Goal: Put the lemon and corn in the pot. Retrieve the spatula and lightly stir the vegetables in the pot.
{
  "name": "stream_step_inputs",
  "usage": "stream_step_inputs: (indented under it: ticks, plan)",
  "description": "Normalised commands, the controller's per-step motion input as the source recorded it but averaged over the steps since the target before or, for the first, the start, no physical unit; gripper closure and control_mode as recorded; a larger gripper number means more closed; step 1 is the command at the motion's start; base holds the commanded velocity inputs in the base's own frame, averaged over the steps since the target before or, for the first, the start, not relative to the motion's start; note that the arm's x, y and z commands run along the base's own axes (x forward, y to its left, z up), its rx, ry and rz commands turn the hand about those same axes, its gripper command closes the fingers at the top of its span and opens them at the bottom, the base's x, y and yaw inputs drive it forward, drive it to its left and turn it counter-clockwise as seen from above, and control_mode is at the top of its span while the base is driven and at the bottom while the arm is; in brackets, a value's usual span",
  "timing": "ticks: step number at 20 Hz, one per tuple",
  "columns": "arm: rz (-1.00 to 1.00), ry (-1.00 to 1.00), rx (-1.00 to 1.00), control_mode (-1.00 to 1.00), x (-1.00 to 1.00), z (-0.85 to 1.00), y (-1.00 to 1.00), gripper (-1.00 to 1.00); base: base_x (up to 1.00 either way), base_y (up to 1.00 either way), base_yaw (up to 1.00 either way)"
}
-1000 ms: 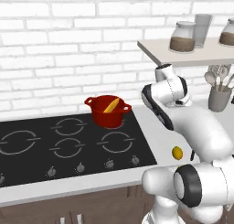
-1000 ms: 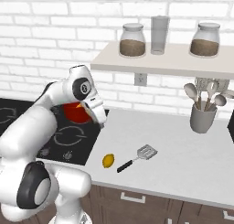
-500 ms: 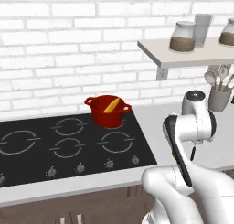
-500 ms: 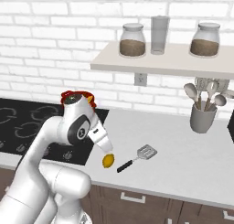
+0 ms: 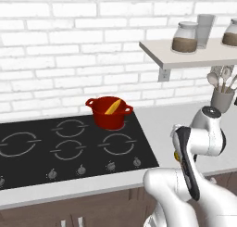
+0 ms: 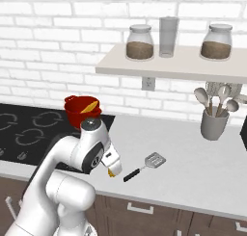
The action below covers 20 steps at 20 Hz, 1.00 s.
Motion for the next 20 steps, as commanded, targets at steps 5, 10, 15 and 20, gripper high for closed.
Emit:
stream_step_inputs:
  ticks: [5,10,15,20]
  plan:
    - [0.10,0.11,0.03,-1.00,0.28,-0.10,0.00,-1.00,0.00,0.00,0.00]
    - [0.09,0.13,0.00,-1.00,0.35,-0.07,0.00,-1.00,0.00,0.00,0.00]
    - [0.11,0.13,-0.01,-1.00,0.32,-0.21,0.00,-1.00,0.00,0.00,0.00]
    - [0.08,0.07,-0.04,-1.00,0.09,-0.31,-0.07,-1.00,0.00,0.00,0.00]
